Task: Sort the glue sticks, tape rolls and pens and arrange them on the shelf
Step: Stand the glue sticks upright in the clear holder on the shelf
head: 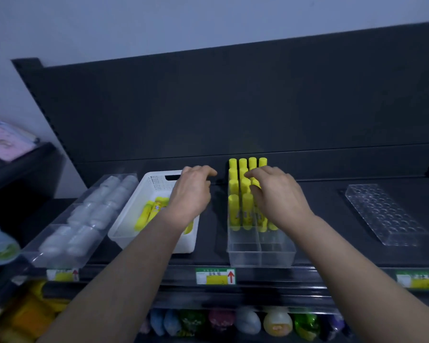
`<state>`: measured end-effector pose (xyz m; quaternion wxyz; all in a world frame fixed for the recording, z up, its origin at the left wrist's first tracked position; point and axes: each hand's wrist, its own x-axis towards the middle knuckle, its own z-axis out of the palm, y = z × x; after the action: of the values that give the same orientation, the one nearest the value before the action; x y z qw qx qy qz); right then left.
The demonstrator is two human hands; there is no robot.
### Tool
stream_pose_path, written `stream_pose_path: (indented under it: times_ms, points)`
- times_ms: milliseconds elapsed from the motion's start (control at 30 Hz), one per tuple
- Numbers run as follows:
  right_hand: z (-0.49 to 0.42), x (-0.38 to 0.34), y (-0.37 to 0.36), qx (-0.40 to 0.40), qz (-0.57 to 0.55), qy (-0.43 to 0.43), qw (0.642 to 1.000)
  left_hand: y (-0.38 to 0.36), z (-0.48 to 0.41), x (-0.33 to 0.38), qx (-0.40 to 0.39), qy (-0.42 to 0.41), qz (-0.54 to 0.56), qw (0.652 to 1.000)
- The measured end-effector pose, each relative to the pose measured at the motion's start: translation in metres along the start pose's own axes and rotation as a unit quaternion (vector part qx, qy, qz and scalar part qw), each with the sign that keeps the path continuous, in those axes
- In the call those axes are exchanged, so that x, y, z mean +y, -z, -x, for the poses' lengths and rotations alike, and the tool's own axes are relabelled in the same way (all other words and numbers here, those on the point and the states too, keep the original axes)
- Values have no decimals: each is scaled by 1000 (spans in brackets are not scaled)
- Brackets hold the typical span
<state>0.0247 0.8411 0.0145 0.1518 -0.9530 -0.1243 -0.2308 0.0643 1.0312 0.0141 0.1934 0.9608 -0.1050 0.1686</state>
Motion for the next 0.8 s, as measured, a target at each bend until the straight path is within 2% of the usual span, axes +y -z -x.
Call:
stream_pose_path:
  times_ms: [167, 333, 567, 800]
  points:
    - [-7, -60, -21, -28, -26, 38, 999, 22, 8, -71, -2, 75, -6, 997]
    - [-12, -103, -59, -101, -14, 34, 994, 32, 19, -133, -114, 113, -52, 986]
    - [-24, -129, -82, -125, 4, -13, 992, 27, 9, -161, -245, 41, -121, 961]
    - [-30, -140, -96, -104, 9, -71, 992, -5, -12, -169, -299, -53, -214, 928]
